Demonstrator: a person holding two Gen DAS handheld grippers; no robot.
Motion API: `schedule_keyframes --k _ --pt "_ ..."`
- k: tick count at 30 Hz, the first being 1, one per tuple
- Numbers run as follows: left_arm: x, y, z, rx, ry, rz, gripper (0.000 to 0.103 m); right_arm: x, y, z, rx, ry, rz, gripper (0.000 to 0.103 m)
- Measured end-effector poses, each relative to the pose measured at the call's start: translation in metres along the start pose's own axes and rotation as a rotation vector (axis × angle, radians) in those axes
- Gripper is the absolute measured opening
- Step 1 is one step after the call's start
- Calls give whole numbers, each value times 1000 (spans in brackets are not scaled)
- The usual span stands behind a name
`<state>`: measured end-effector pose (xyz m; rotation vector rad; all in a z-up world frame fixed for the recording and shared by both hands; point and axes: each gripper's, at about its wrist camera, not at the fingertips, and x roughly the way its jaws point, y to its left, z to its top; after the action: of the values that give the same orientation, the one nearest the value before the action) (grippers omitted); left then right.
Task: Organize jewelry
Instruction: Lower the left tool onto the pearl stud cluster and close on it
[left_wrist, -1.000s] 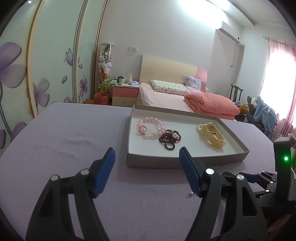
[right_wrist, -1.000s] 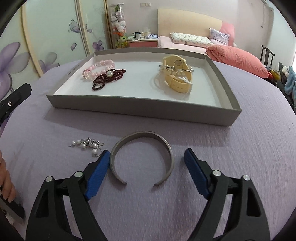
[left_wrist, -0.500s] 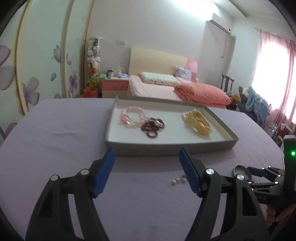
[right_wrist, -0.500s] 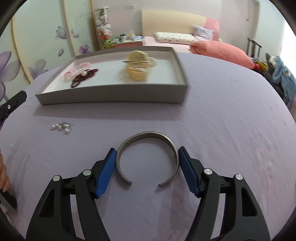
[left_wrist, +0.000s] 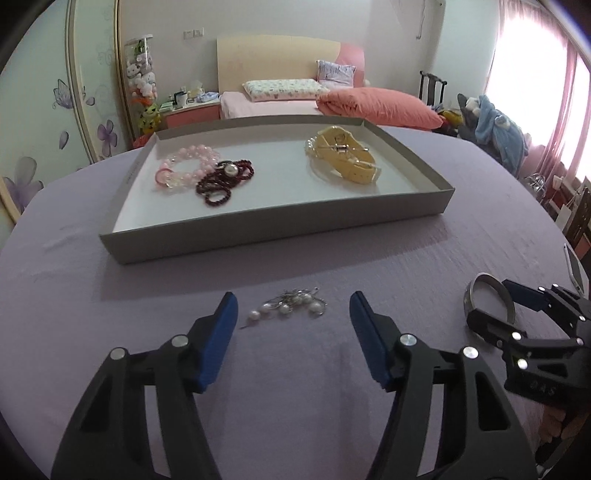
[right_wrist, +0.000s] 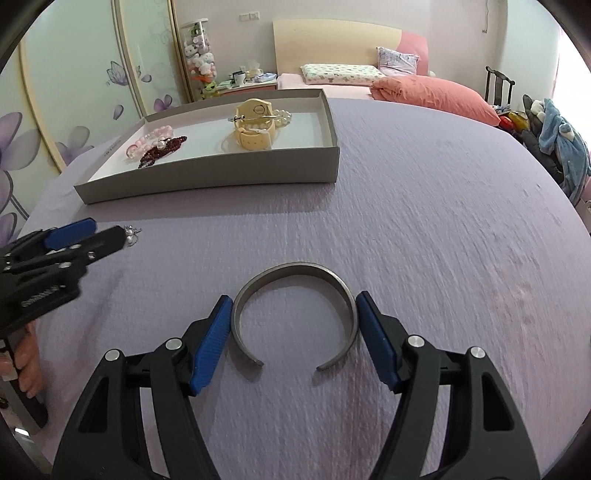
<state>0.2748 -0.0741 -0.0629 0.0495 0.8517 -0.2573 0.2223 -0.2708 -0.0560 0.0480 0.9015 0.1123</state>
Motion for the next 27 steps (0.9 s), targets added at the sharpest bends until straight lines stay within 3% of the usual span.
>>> schedule_keyframes --k 5,11,22,25,27 --pt "15 -6 4 -16 50 30 54 0 -1 0 5 -2 11 68" --pt "18 -10 8 -8 53 86 45 0 -1 0 7 -3 17 68" --pt "19 -16 8 -8 52 112 37 3 5 0 -29 7 -30 68" --pt "19 -18 9 -4 50 109 30 3 6 0 -29 7 -30 68" --pt "19 -20 9 -1 48 107 18 3 5 0 -28 7 -29 68"
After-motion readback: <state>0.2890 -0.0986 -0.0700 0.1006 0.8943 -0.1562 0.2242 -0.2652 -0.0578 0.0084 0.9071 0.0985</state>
